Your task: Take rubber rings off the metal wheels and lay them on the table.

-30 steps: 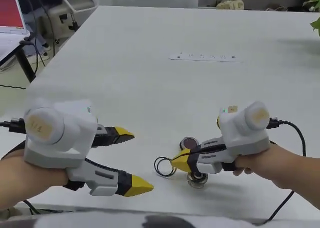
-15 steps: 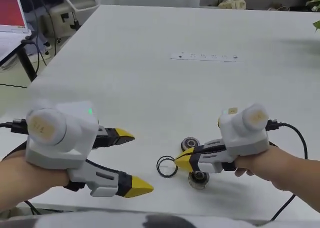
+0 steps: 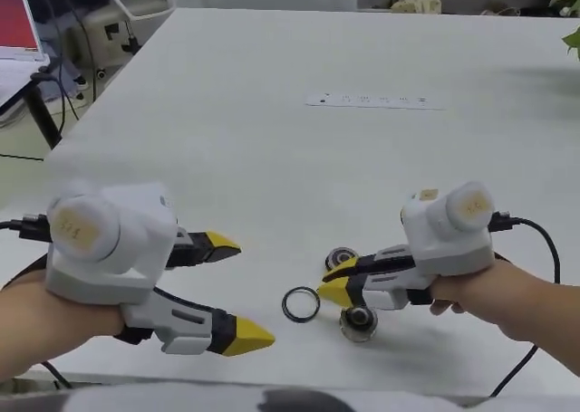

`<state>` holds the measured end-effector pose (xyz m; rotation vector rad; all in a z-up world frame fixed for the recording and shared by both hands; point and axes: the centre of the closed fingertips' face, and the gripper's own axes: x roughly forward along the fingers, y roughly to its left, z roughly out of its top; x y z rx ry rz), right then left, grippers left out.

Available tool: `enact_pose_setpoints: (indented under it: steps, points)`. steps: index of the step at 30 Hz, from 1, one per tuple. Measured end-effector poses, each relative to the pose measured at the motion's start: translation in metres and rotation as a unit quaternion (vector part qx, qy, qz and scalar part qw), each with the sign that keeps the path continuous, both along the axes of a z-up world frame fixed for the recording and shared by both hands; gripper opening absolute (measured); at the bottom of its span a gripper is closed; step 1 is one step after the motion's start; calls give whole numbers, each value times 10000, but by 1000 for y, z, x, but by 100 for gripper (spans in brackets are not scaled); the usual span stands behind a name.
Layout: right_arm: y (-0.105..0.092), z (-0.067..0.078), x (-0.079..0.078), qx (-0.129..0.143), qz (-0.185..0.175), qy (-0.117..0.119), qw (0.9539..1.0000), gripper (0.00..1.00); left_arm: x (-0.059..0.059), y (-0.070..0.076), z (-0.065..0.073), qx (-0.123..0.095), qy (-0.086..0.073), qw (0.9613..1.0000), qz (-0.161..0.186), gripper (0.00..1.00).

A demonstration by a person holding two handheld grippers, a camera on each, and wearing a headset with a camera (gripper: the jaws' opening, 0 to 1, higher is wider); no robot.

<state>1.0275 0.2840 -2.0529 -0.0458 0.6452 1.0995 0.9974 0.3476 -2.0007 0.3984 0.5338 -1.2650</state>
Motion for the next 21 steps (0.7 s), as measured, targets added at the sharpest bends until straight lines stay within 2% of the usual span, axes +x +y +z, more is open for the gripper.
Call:
enact_pose_setpoints:
  steps: [11,21]
  points:
    - [-5,13,-3,102,21,-112,9999,13,7,-8,4,27,-66,10000,-62,64]
    - [-21,17,0,72,-106,-184,9997,15,22,-17,13,-30,-173,9998,-61,63]
